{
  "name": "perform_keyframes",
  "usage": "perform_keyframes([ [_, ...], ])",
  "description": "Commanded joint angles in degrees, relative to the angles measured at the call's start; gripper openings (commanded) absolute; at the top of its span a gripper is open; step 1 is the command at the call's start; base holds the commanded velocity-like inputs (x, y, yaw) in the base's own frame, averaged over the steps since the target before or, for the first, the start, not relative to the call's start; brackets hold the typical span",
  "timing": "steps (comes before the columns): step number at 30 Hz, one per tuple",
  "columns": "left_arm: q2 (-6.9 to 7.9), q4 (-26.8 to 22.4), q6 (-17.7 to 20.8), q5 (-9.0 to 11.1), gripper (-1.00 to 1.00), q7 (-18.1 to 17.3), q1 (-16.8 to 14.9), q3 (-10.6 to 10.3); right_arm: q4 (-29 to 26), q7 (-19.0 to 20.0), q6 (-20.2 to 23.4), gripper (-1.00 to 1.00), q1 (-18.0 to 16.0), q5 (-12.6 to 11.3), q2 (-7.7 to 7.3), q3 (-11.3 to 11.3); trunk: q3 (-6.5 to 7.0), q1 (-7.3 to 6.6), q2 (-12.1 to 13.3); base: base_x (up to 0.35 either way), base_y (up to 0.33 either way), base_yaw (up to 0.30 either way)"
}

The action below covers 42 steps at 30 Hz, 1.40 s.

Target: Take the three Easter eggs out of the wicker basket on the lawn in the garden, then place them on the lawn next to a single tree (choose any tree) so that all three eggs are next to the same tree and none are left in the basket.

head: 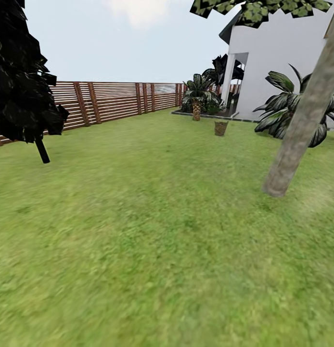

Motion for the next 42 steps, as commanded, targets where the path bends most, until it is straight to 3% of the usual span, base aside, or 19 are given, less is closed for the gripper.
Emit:
perform_keyframes([
  [1, 0.00, 0.0, -0.2, 0.0, 1.00, 0.0, 0.0, 0.0, -0.1, 0.0, -0.1, 1.00, 0.0, 0.0, 0.00, 0.1, -0.04, 0.03, 0.0, 0.332, 0.000, 0.000],
  [42, 0.00, 0.0, -0.2, 0.0, 1.00, 0.1, 0.0, 0.0, -0.1, 0.0, -0.1, 1.00, 0.0, 0.0, 0.00, 0.1, -0.04, 0.03, 0.0, 0.332, 0.000, 0.000],
])
